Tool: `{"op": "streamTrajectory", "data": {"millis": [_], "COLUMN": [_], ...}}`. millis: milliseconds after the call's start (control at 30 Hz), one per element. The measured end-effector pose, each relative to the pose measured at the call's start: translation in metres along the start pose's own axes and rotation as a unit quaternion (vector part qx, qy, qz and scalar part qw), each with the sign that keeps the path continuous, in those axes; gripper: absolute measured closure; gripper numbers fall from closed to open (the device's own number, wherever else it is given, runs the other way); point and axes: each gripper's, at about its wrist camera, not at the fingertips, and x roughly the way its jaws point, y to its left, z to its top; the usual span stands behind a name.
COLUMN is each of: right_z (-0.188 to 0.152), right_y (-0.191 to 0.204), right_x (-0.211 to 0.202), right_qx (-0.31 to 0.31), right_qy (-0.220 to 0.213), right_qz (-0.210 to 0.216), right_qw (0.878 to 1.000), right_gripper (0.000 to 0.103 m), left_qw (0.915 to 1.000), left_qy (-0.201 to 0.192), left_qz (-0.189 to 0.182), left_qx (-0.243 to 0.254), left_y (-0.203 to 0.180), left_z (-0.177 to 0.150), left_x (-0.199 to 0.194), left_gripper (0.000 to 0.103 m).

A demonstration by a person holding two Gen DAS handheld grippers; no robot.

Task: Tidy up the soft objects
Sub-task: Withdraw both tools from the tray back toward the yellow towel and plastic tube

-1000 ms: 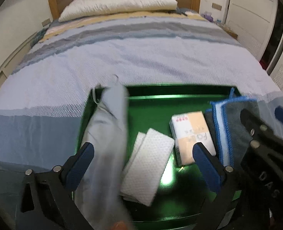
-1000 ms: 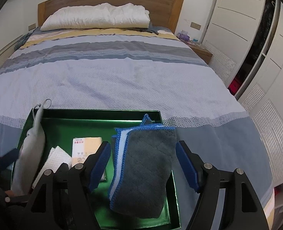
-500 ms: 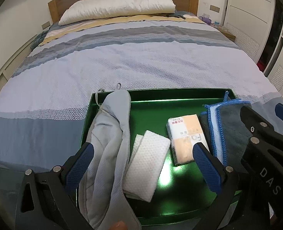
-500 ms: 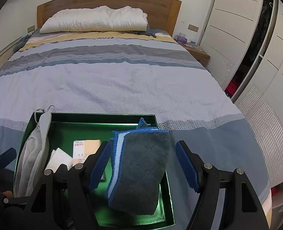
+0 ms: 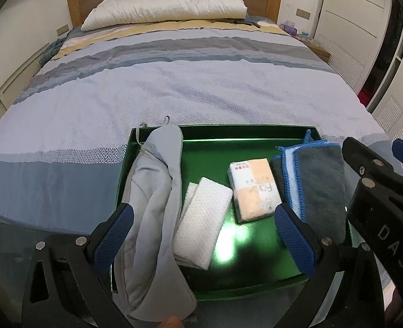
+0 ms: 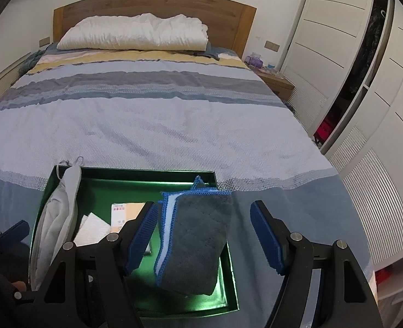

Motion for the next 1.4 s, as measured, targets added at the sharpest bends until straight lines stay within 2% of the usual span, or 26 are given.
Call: {"op": "streamTrajectory", "data": {"millis": [333,600,733,833,900,1067,1300,1400], "right_z": [-0.009,-0.028,-0.045,-0.061,-0.071,-0.094,-0.141,-0.162], "right_y": [-0.02,-0.05,-0.065,-0.076,-0.082,-0.082,-0.053,-0.035], "right_x": [-0.028,-0.082,-0.118,-0.146,-0.163,-0.212,-0.293,-0.33], "right_qx": [0.014,0.027,0.046,0.063,0.074,0.076,0.062,0.058], "right_qy": [-0.006,-0.021,-0.032,-0.037,-0.035,-0.035,-0.051,-0.061], "right_qz": [-0.027,-0.06,-0.062,-0.069,-0.073,-0.082,-0.069,-0.059], "right_qw": [1.0,0.998,0.996,0.995,0.994,0.993,0.994,0.995], "right_gripper": [0.032,0.032,0.031,0.03,0.03,0.03,0.029,0.027], "left_qw": [0.9999,0.9965,0.9896,0.9853,0.9819,0.9755,0.9621,0.9606], "left_qy": [-0.006,-0.017,-0.055,-0.065,-0.066,-0.076,-0.113,-0.117], "left_qz": [-0.011,-0.074,-0.116,-0.141,-0.163,-0.183,-0.193,-0.192], "left_qx": [0.012,0.036,0.065,0.071,0.071,0.096,0.157,0.163], "left_y": [-0.013,-0.031,-0.039,-0.038,-0.033,-0.017,0.026,0.054], "left_z": [-0.015,-0.048,-0.069,-0.082,-0.091,-0.118,-0.169,-0.188], "left_x": [-0.021,-0.068,-0.114,-0.148,-0.167,-0.214,-0.286,-0.31], "left_gripper": [0.002,0.002,0.002,0.002,0.002,0.002,0.002,0.002]}}
